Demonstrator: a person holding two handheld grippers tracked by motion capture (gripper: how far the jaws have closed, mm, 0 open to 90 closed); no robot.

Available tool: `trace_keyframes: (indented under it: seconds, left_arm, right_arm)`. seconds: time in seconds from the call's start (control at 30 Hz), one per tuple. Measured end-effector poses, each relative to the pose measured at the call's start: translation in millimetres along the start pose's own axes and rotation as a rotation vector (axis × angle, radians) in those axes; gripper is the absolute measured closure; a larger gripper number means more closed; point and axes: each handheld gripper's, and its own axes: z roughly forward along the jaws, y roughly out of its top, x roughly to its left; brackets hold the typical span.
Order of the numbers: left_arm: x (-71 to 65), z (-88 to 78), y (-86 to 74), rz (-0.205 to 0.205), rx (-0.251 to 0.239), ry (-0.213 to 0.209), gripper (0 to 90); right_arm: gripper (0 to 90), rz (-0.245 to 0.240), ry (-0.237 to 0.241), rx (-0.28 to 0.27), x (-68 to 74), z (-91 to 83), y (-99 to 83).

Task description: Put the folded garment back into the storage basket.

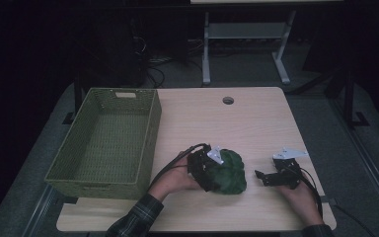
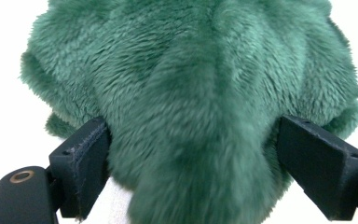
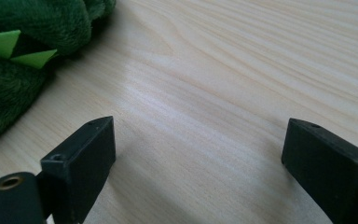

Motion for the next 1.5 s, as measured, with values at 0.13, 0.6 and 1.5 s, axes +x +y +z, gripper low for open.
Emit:
trace_keyframes:
  seconds: [0.13,0.6,1.5]
  left_arm:
    - [-1.6,9.5,-1.5,0.026,0.026,0.026,12.8]
    - [5.5,11.7,-6.5,0.006,0.029,0.026,32.0]
    - [13.4,-26.7,1.4,-0.127,0.015,0.013,73.5]
  right_arm:
    - [9.5,0.0,0.0,0.0,-0.1,0.0,0.0]
    - [9.6,0.0,-0.001,-0.002,0.0,0.1,-0.1]
    - [9.6,0.0,-0.001,-0.001,-0.1,0.0,0.0]
